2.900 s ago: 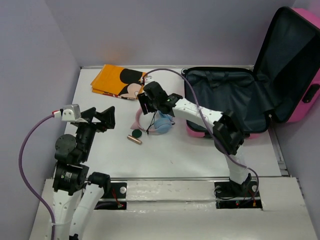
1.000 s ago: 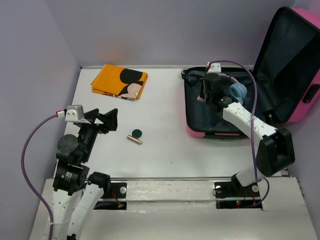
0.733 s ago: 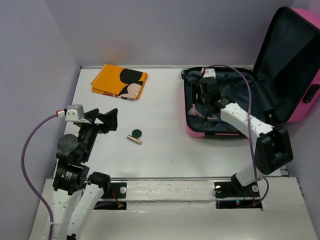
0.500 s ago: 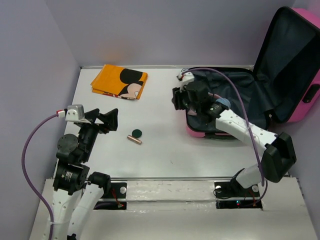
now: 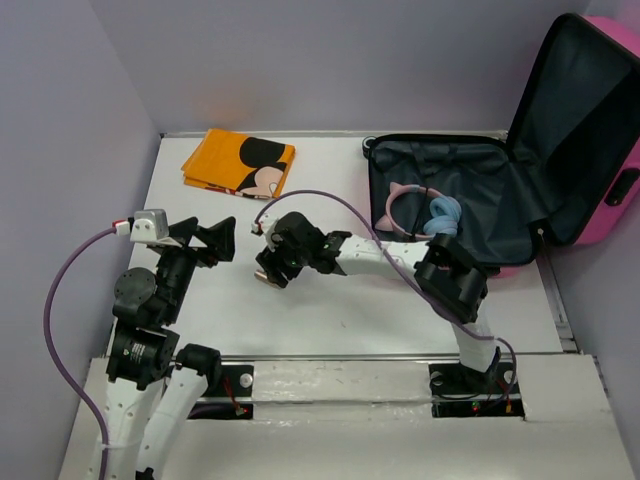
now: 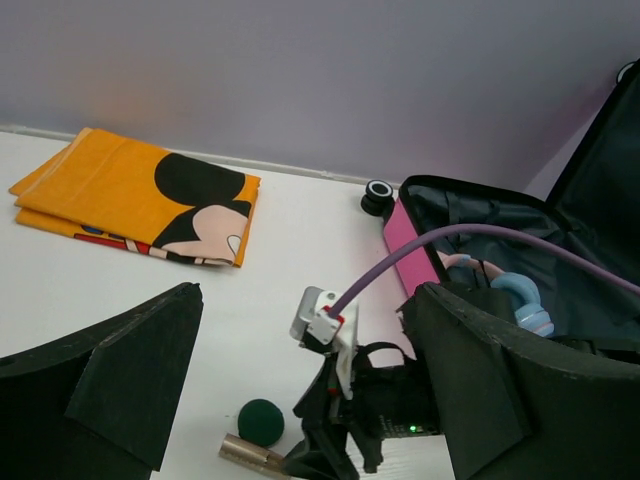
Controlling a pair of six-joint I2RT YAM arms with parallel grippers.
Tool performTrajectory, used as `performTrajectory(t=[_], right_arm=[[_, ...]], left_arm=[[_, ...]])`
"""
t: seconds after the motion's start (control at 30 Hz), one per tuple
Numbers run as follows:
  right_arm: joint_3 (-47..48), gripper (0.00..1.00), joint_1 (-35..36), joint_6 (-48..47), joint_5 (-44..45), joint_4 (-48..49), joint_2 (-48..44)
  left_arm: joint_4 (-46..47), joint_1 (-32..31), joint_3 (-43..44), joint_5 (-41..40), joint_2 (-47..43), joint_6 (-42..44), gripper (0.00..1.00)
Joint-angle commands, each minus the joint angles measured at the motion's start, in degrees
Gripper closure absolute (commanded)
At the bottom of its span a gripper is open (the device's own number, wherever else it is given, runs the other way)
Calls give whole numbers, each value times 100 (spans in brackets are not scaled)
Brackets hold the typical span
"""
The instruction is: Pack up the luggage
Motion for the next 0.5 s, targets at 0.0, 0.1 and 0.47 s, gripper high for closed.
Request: performTrajectory(t=[0.0, 0.1, 0.47], right_arm=[[778, 36, 178, -86, 136, -216, 416], [988, 40, 231, -95, 374, -347, 776], [1024, 64, 626, 37, 814, -612, 1164]], left_arm=[[317, 37, -37, 76, 22, 74, 1], [309, 37, -37, 85, 13, 82, 1], [308, 37, -29, 67, -49, 82, 1]])
